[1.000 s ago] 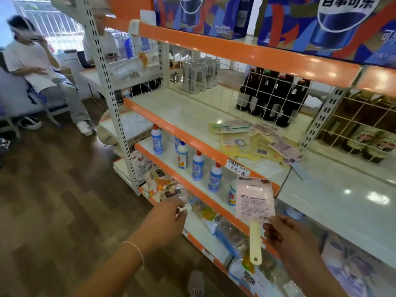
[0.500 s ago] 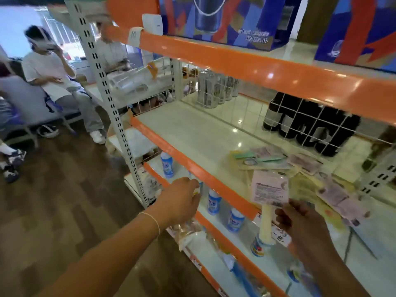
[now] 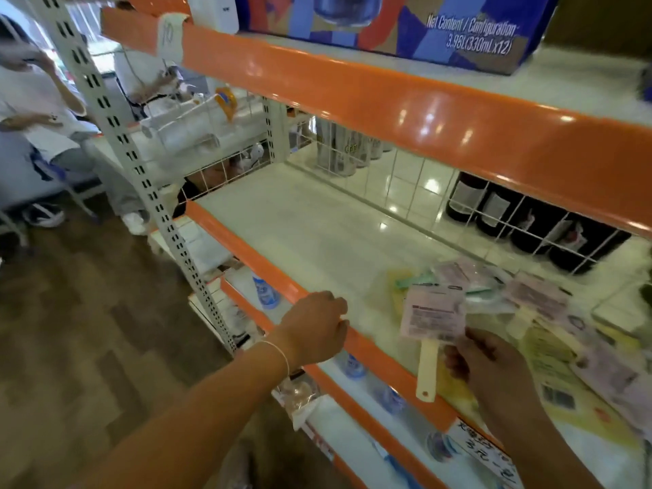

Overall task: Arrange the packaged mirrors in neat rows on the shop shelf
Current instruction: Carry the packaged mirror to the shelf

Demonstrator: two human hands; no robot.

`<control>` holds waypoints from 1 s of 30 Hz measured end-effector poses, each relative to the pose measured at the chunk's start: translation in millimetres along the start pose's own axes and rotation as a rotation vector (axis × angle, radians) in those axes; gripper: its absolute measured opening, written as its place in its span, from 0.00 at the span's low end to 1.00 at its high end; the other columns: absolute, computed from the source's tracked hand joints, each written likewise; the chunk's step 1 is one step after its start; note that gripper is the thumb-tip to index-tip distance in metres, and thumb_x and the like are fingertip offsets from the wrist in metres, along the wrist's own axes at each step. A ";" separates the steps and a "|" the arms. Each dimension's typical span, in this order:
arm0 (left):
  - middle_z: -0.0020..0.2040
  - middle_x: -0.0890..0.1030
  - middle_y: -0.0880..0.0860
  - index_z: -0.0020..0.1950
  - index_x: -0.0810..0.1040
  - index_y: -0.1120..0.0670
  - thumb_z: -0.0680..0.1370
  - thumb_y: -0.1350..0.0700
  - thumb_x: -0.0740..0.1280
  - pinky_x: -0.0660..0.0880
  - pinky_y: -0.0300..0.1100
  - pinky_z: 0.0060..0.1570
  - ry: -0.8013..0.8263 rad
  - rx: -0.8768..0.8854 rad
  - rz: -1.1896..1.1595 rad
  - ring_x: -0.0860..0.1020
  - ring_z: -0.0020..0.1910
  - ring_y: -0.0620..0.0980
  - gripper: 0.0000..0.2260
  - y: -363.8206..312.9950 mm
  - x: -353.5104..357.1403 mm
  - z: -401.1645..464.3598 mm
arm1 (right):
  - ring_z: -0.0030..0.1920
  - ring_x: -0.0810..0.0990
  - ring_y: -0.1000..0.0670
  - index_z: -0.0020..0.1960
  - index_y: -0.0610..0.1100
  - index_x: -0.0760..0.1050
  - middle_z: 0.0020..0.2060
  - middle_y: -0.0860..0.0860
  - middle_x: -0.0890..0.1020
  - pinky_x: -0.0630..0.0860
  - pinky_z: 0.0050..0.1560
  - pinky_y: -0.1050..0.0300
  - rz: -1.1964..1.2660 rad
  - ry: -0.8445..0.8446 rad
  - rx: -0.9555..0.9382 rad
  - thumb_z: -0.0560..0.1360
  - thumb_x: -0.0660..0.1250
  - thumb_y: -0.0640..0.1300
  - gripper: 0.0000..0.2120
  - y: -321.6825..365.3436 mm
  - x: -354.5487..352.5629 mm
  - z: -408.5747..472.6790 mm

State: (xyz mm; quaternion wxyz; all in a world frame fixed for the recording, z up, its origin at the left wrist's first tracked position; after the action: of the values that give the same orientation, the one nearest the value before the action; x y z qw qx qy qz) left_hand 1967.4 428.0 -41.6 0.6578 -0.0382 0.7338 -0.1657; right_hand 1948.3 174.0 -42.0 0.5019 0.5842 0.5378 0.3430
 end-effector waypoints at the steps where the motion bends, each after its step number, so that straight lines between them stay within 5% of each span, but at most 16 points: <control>1: 0.53 0.76 0.57 0.58 0.74 0.57 0.80 0.52 0.58 0.73 0.51 0.53 -0.005 0.017 0.006 0.75 0.54 0.58 0.13 4.3 0.1 8.2 | 0.34 0.79 0.45 0.50 0.39 0.79 0.34 0.42 0.83 0.76 0.37 0.53 -0.002 -0.010 0.005 0.78 0.63 0.35 0.06 0.3 5.9 2.5; 12: 0.53 0.76 0.57 0.57 0.75 0.55 0.79 0.50 0.59 0.73 0.50 0.53 -0.047 0.124 0.052 0.75 0.55 0.59 0.13 95.8 -29.7 78.9 | 0.36 0.77 0.45 0.51 0.40 0.77 0.34 0.43 0.81 0.74 0.38 0.52 0.051 -0.055 0.020 0.79 0.61 0.34 0.07 37.2 120.3 30.2; 19: 0.51 0.76 0.59 0.55 0.76 0.58 0.77 0.52 0.59 0.74 0.51 0.50 -0.082 0.185 -0.007 0.75 0.52 0.60 0.14 172.7 -46.6 106.5 | 0.36 0.82 0.45 0.65 0.36 0.71 0.38 0.40 0.83 0.78 0.36 0.55 0.003 -0.087 0.101 0.78 0.64 0.36 0.15 43.9 215.1 65.7; 22: 0.54 0.74 0.58 0.58 0.74 0.57 0.78 0.51 0.59 0.73 0.50 0.50 -0.078 0.185 0.000 0.73 0.53 0.58 0.14 199.9 -49.5 118.4 | 0.36 0.84 0.48 0.66 0.38 0.72 0.38 0.43 0.86 0.79 0.34 0.56 -0.176 -0.054 0.052 0.78 0.66 0.44 0.18 39.8 249.3 79.0; 25: 0.49 0.77 0.58 0.53 0.77 0.59 0.76 0.51 0.56 0.75 0.49 0.46 -0.146 0.286 -0.028 0.76 0.48 0.59 0.16 217.0 -52.0 128.1 | 0.38 0.83 0.50 0.65 0.46 0.74 0.35 0.51 0.85 0.79 0.47 0.51 -0.533 -0.046 -0.073 0.76 0.66 0.54 0.21 43.6 271.3 81.6; 28: 0.47 0.80 0.57 0.49 0.80 0.58 0.73 0.50 0.55 0.78 0.48 0.45 -0.212 0.417 -0.077 0.79 0.46 0.58 0.18 224.3 -54.1 133.7 | 0.43 0.80 0.51 0.61 0.48 0.79 0.41 0.50 0.84 0.70 0.49 0.64 -0.704 -0.135 -0.203 0.76 0.66 0.49 0.14 44.3 281.0 72.8; 30: 0.52 0.81 0.56 0.49 0.82 0.57 0.74 0.49 0.55 0.78 0.47 0.53 -0.216 0.519 -0.027 0.79 0.52 0.56 0.19 220.1 -52.0 134.8 | 0.51 0.80 0.50 0.58 0.48 0.80 0.50 0.48 0.84 0.69 0.54 0.64 -0.675 -0.209 -0.219 0.76 0.66 0.44 0.12 38.7 281.1 64.8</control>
State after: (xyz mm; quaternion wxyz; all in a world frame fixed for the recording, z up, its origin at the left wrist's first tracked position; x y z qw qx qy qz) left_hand 2141.7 623.7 -67.5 0.7178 0.1043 0.5917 -0.3517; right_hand 2072.6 436.5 -61.0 0.6984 0.3485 0.6064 0.1520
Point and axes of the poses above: each hand's wrist, its own z-axis towards the middle knuckle, its own x-axis out of the palm, y = z × x, the point moved 2 cm from there along z, towards the middle knuckle
